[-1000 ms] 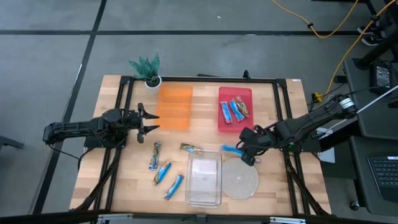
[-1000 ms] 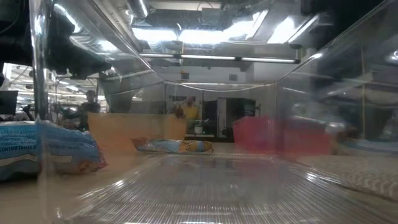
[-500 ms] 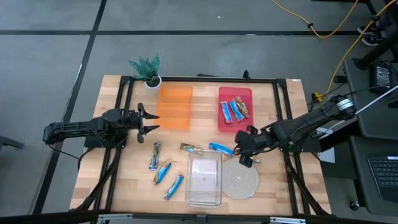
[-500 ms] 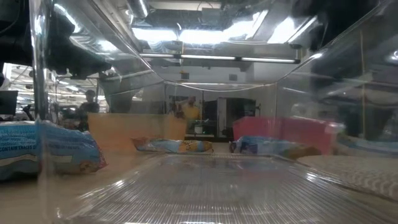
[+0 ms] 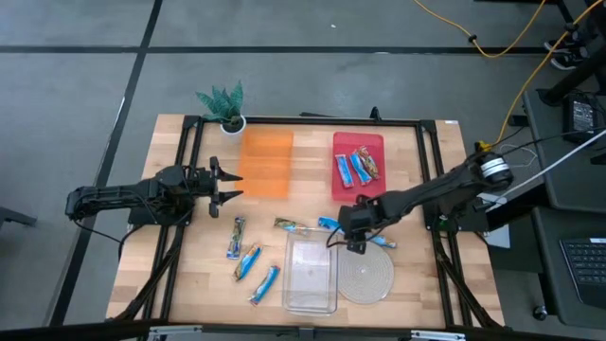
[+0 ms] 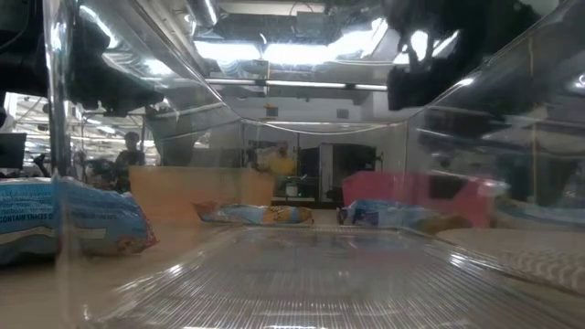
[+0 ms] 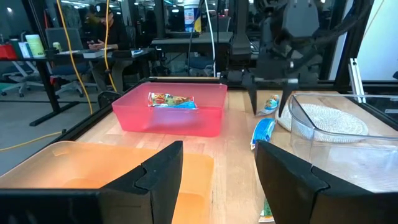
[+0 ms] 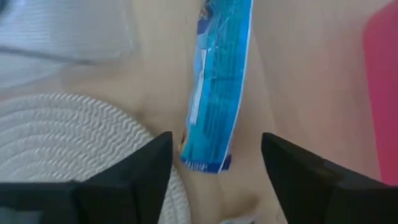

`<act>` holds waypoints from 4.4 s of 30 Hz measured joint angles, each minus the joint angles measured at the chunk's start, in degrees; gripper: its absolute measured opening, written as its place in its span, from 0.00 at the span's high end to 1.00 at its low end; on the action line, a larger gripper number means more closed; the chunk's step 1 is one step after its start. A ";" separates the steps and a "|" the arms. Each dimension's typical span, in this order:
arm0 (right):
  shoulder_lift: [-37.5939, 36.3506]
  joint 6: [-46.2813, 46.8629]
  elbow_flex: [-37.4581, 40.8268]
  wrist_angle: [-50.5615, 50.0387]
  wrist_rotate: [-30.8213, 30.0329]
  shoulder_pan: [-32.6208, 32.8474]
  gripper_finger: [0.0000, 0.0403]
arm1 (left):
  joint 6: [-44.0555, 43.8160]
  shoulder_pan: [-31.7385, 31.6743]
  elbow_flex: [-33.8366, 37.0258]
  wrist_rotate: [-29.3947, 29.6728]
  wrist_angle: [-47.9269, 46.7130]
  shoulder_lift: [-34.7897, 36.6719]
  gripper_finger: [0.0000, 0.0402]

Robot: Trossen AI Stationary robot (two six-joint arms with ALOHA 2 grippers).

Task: Pick and place Granola Bars by type
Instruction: Put the blue granola bar into the transparent bin

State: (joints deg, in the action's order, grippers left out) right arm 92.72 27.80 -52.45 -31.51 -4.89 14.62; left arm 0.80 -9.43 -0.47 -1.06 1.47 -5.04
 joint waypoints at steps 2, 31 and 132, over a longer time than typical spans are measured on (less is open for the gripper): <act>1.35 -0.18 0.00 1.22 0.00 -0.26 0.33 | 0.00 0.00 0.00 0.00 0.00 0.00 0.52; 5.94 -0.43 -0.15 3.77 0.26 -1.56 0.86 | -0.01 0.00 -0.01 0.00 0.00 0.00 0.52; 28.16 -22.76 -45.59 -21.86 5.63 8.43 0.88 | -0.02 0.00 0.00 0.00 0.00 -0.07 0.52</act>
State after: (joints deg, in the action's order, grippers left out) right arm 120.88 5.05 -98.04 -53.37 0.75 23.05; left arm 0.78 -9.43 -0.47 -1.06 1.48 -5.10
